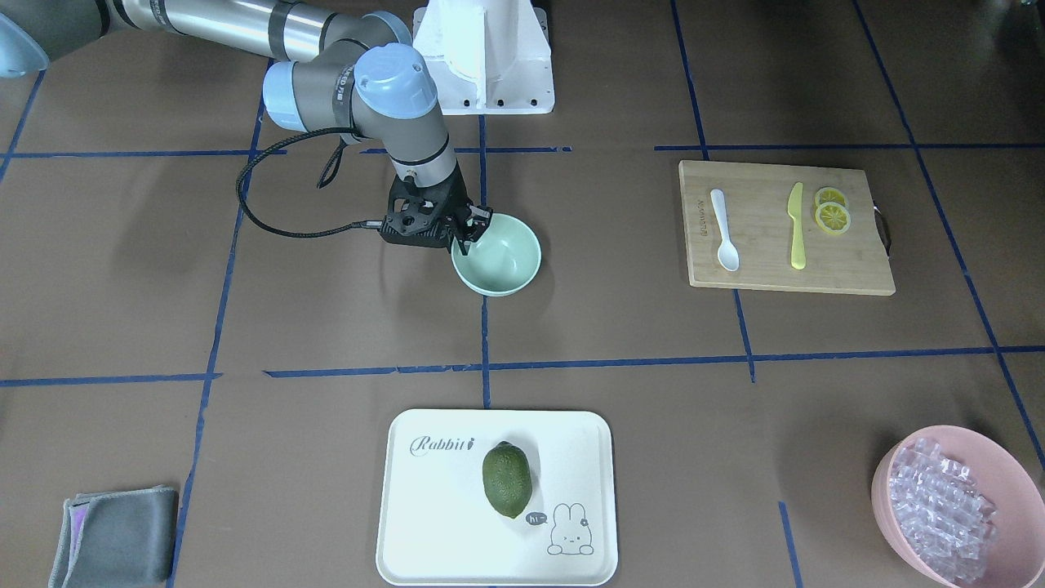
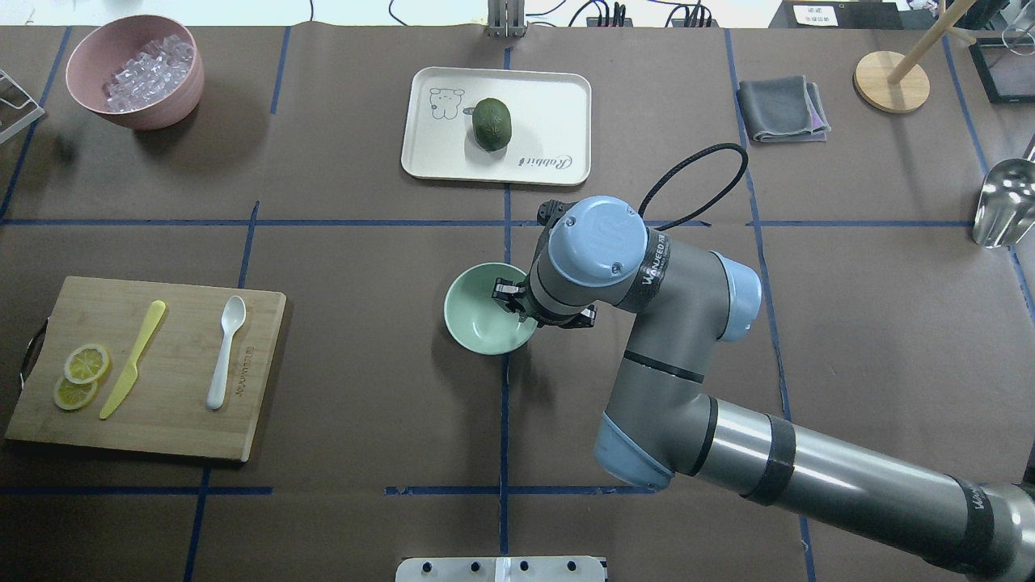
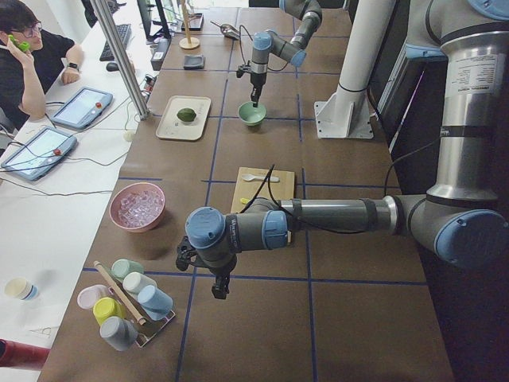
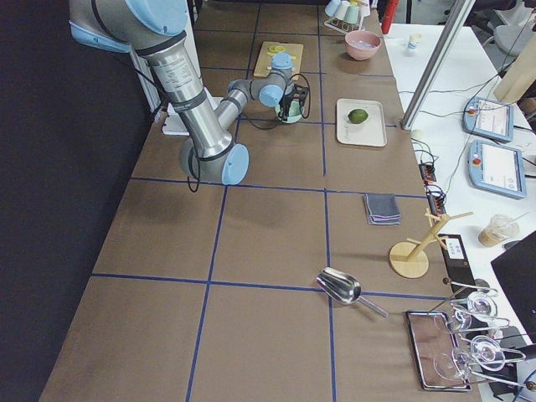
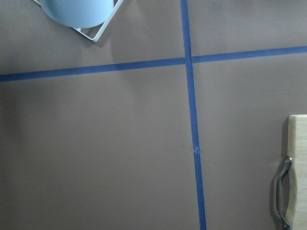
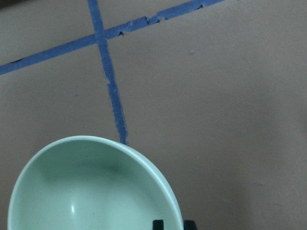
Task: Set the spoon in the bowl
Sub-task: 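Carry the green bowl with the right gripper to the table centre and set it down, then open the right gripper and withdraw it while the left arm reaches toward the cutting board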
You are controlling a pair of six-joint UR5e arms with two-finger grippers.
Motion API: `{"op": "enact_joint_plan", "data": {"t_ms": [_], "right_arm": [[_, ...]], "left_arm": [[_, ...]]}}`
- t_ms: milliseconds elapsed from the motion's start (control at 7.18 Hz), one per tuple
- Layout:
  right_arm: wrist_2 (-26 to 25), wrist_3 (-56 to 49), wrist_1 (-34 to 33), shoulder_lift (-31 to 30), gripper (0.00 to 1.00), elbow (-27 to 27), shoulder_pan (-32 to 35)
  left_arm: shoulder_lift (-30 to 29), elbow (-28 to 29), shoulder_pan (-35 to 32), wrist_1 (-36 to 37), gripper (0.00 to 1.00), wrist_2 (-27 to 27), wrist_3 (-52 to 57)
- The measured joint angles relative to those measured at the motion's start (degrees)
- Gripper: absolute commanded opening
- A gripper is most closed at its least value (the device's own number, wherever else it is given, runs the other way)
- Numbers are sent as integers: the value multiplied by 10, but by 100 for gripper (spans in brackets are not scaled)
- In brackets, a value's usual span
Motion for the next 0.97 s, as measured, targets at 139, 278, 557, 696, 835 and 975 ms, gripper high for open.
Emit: {"op": "enact_joint_plan", "data": {"t_ms": [139,278,557,696,835,975], "right_arm": [[0,0,0,-1,100,2,4],[0,-1,0,-2,100,5,6],[3,-2,0,-4,100,20,13],[7,-3,-1,-7,100,32,19],[15,-6,-2,-9,100,45,31],[21,-7,-8,-13,100,58,48]], "left_arm": [[0,0,0,0,100,0,0],[-1,-1,0,0,100,0,0],[-1,-25,1,-5,100,1,-1],[-1,-53,7,-14,100,1,-11],[-1,-90,24,-22,100,2,-47],[-1,-131,56,-26,100,4,-109]]}}
